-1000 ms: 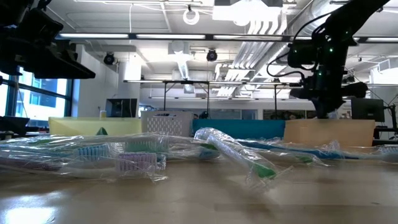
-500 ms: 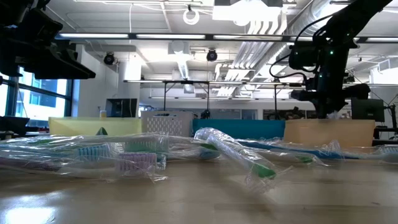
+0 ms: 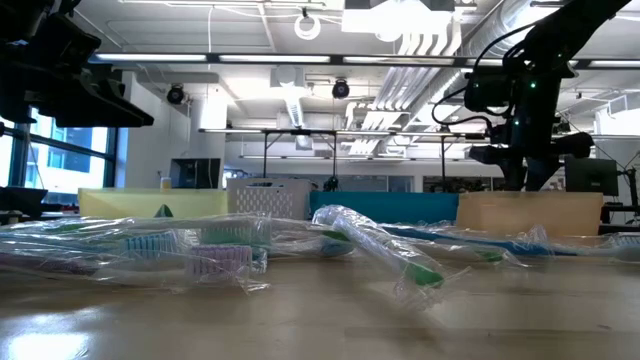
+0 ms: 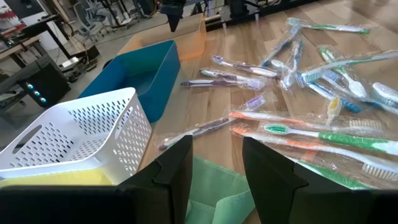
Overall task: Pick & Place Toothbrushes
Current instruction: Put the violet toothbrush into the orange bin
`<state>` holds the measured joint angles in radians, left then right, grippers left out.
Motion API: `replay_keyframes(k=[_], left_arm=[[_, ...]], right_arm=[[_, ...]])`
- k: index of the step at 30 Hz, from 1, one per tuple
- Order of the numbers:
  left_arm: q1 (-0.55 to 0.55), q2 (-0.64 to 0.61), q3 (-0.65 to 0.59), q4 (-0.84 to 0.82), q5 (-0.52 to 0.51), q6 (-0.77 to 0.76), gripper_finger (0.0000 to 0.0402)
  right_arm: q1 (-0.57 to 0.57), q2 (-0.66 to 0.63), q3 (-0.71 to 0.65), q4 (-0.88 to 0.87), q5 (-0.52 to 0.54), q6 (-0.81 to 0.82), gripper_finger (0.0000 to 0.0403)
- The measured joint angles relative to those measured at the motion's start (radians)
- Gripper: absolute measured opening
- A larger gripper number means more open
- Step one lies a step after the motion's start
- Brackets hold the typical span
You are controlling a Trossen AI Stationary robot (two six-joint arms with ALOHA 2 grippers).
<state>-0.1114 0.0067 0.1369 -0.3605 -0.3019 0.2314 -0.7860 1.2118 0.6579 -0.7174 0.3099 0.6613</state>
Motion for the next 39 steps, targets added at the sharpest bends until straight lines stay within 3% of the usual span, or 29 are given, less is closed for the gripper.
replay_keyframes(k=[9, 18, 21, 35, 39], left_arm=[[0.0, 0.0, 0.0, 0.0, 0.0, 0.005, 0.0136], [0.0, 0.0, 0.0, -0.001, 0.001, 0.007, 0.0136], [0.0, 0.0, 0.0, -0.001, 0.001, 0.007, 0.0136], [0.0, 0.0, -0.001, -0.001, 0.001, 0.007, 0.0136], [0.0, 0.0, -0.001, -0.001, 0.002, 0.0, 0.0136]], right_arm=[[0.007, 0.0, 0.055, 0.002, -0.19, -0.068, 0.0082], [0.125, -0.03, 0.088, 0.16, -0.335, -0.199, 0.0009], [0.176, -0.037, 0.088, 0.22, -0.395, -0.249, 0.0005], [0.421, -0.043, 0.088, 0.303, -0.417, -0.533, 0.0002], [0.47, -0.043, 0.088, 0.337, -0.417, -0.538, 0.0002]])
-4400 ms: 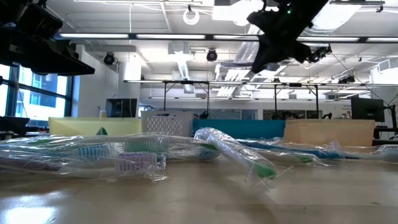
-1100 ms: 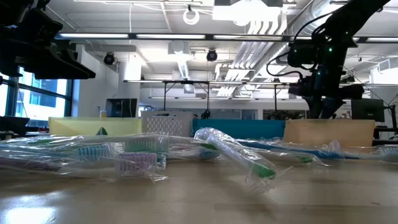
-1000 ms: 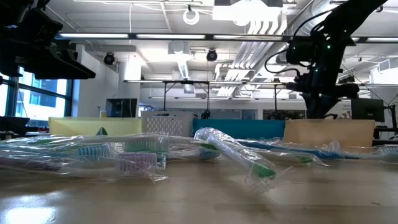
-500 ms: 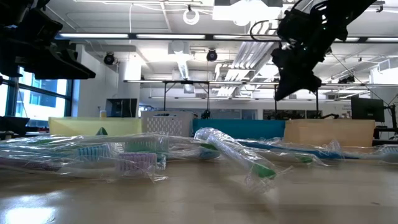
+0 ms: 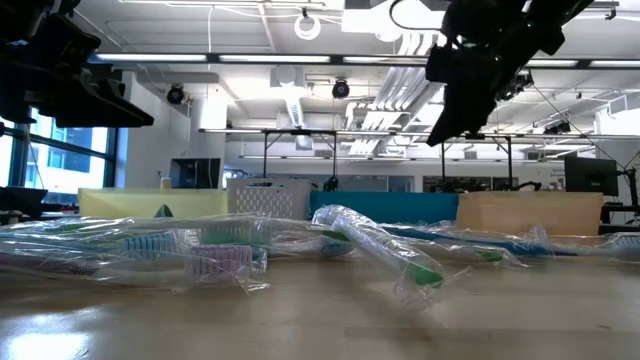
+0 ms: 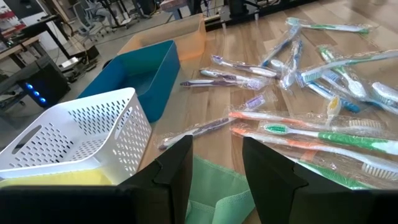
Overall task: Pick & Place Toothbrushes
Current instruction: Put the violet toothbrush into the orange bin
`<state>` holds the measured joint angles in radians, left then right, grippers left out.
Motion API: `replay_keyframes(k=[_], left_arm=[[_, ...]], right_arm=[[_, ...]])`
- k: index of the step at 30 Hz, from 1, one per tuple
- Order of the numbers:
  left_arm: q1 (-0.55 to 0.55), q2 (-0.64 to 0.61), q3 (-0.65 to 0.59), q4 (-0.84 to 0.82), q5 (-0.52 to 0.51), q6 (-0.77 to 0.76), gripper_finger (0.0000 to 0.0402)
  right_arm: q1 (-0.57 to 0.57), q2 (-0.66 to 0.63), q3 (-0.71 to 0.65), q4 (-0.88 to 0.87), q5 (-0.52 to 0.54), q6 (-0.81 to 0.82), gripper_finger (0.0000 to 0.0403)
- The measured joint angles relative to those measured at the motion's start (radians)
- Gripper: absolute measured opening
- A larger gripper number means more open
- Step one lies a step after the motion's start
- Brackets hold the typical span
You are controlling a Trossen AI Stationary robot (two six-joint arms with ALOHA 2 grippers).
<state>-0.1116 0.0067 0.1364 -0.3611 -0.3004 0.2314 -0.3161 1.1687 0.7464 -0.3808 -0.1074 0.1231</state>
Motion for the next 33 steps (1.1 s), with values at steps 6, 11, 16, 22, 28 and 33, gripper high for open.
replay_keyframes(k=[6, 11, 16, 22, 28, 33], left_arm=[[0.0, 0.0, 0.0, 0.0, 0.0, 0.0, 0.0136], [0.0, 0.0, 0.0, 0.002, 0.003, -0.037, 0.0136], [0.0, 0.0, -0.001, 0.014, 0.004, -0.13, 0.0136], [0.0, 0.0, -0.001, 0.015, 0.004, -0.195, 0.0136], [0.0, 0.0, -0.001, 0.018, 0.004, -0.217, 0.0136], [0.0, 0.0, -0.001, 0.019, 0.003, -0.24, 0.0136]], right_arm=[[0.035, 0.0, 0.0, 0.059, 0.0, 0.005, 0.0002], [0.044, 0.0, 0.0, 0.098, 0.0, 0.004, 0.0002], [0.044, 0.0, 0.0, 0.134, 0.001, 0.004, 0.0002], [0.043, 0.0, 0.0, 0.182, 0.0, 0.004, 0.0002], [0.043, 0.0, 0.0, 0.247, 0.0, 0.003, 0.0002], [0.043, 0.0, 0.0, 0.273, 0.004, 0.003, 0.0002]])
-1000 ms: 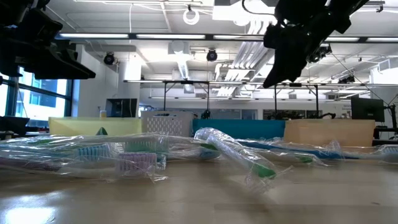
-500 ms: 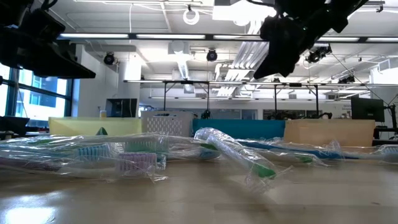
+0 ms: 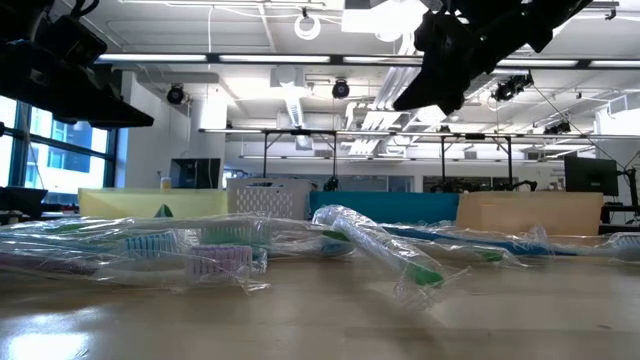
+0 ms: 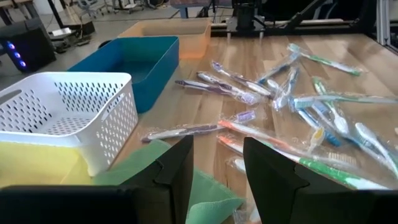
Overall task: Pick & Place Toothbrushes
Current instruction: Put the violet toothbrush into the orange bin
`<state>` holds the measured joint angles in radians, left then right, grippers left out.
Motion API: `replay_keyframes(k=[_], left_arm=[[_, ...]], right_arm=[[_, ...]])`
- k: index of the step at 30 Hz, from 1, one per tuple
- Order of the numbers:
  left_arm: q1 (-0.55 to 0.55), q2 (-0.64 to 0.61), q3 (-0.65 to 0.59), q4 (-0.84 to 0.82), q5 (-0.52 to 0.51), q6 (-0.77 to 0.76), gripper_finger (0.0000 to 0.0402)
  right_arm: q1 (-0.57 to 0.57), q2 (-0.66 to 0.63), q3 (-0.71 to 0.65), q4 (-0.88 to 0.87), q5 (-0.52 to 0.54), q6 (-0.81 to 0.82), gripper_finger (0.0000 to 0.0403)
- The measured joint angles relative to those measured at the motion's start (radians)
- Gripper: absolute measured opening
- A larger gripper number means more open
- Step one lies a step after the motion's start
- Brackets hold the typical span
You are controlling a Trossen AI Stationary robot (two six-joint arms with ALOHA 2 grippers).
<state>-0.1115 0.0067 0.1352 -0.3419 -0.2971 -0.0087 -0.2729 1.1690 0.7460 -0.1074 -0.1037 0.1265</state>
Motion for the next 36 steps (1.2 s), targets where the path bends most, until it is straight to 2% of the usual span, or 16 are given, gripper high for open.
replay_keyframes(k=[6, 12, 15, 22, 29, 36], left_arm=[[0.0, 0.0, -0.001, 0.031, -0.002, -0.076, 0.0136], [0.0, 0.0, -0.001, 0.051, -0.003, -0.074, 0.0136], [0.0, 0.0, -0.001, 0.05, -0.003, -0.072, 0.0136], [0.0, 0.0, -0.001, 0.047, -0.004, -0.057, 0.0136], [0.0, 0.0, -0.001, 0.048, -0.005, -0.041, 0.0136], [0.0, 0.0, 0.001, 0.049, -0.036, -0.041, 0.0136]], right_arm=[[0.0, 0.0, 0.0, 0.016, -0.001, -0.089, 0.0002], [0.0, 0.0, 0.0, 0.009, 0.0, -0.111, 0.0002], [0.023, 0.0, 0.0, -0.007, 0.005, -0.178, 0.0002], [0.14, 0.006, -0.001, -0.02, 0.121, -0.327, 0.0002], [0.198, 0.021, -0.001, -0.15, 0.247, -0.317, 0.0002], [0.206, 0.041, 0.011, -0.203, 0.258, -0.312, 0.0002]])
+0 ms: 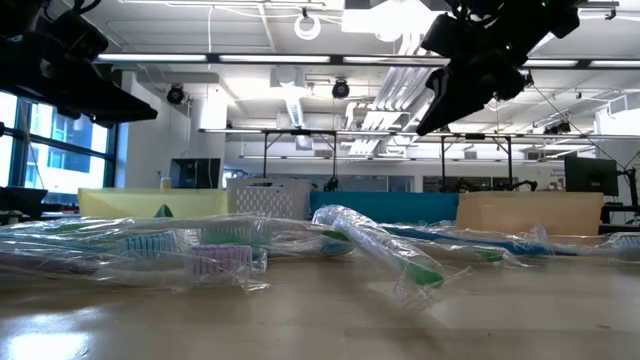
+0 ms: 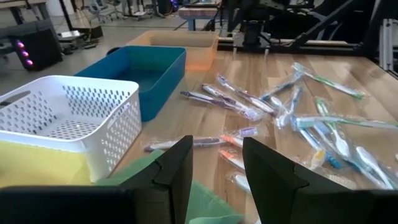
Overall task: Pick & Place Toothbrushes
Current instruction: Put the violet toothbrush into the orange bin
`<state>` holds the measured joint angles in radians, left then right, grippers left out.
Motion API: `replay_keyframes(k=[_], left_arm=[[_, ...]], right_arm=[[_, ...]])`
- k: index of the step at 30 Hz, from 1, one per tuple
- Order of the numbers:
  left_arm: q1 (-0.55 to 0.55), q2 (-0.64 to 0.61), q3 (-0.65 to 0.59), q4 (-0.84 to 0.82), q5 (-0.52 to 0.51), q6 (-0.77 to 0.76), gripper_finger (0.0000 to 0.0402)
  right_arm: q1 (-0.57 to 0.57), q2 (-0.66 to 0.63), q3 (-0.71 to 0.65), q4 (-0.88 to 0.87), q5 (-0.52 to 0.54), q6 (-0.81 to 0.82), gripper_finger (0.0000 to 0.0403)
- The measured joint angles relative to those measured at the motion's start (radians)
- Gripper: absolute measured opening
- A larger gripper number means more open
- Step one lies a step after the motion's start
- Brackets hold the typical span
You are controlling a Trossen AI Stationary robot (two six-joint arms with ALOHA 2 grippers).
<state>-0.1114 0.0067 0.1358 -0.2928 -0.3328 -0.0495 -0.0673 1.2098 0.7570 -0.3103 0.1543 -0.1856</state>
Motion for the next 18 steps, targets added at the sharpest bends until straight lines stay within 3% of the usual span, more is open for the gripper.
replay_keyframes(k=[6, 10, 18], left_arm=[[0.0, 0.0, 0.001, 0.006, -0.014, 0.0, 0.0136], [0.0, 0.0, 0.001, 0.006, -0.014, 0.0, 0.0136], [0.0, 0.0, 0.001, 0.002, -0.014, 0.0, 0.0136]], right_arm=[[-0.001, 0.077, 0.131, -0.118, -0.012, -0.002, 0.0002], [-0.016, 0.141, 0.195, -0.211, -0.075, -0.026, 0.0002], [-0.047, 0.207, 0.202, -0.351, -0.086, -0.028, 0.0002]])
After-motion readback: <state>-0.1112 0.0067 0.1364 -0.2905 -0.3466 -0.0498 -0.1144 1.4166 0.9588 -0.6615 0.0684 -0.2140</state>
